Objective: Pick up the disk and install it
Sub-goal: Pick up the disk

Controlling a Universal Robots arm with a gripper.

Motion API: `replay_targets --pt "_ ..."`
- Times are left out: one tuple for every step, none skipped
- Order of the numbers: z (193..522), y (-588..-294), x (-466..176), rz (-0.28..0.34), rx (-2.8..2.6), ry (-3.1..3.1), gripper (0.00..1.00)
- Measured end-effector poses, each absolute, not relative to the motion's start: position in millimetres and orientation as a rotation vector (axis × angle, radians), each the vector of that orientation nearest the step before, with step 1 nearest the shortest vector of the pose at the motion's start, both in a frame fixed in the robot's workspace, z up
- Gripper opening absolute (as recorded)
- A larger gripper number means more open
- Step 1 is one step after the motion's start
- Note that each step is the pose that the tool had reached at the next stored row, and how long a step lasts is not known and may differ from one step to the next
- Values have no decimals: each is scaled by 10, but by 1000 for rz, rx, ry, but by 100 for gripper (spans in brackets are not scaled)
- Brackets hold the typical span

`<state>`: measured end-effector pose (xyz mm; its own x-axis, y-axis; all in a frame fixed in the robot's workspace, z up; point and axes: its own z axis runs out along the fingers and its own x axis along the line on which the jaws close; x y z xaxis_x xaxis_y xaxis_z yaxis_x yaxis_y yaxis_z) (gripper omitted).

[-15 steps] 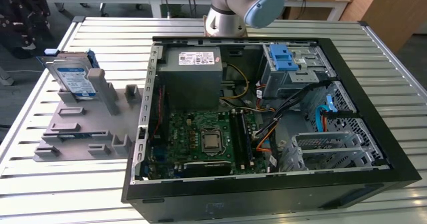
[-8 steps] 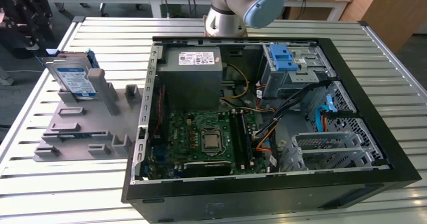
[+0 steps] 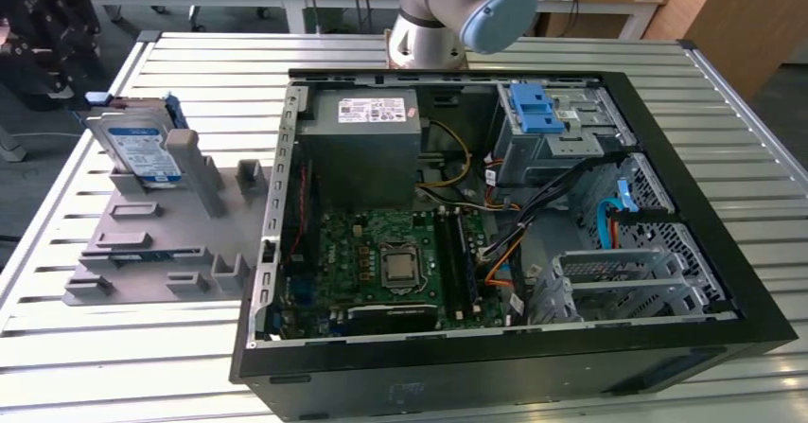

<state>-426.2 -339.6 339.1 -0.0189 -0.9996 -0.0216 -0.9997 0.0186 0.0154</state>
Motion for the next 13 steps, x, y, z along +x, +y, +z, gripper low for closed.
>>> replay_targets --pt "3380 -3385 -4266 41 -2197 2239 60" --pt "3366 -3376 -4273 41 -2197 2239 60" --pt "3352 -3369 -4277 41 -2197 2239 60" --pt "3335 -3361 -4279 41 -2197 2239 60" --pt "3317 -3356 -4286 41 -2197 2239 60" --pt "3298 -3351 -4298 40 -2197 2239 60" --pt "3280 -3348 -4311 39 -2198 2239 60" --pt "3262 -3345 -4322 39 -2197 2241 60" --pt "3244 -3344 -4327 38 -2194 2244 60" --pt "3226 -3344 -4329 38 -2187 2251 60" --pt "3208 -3344 -4329 38 -2178 2260 60" --pt "3190 -3343 -4330 38 -2175 2263 60" --pt "3171 -3342 -4330 38 -2173 2265 60"
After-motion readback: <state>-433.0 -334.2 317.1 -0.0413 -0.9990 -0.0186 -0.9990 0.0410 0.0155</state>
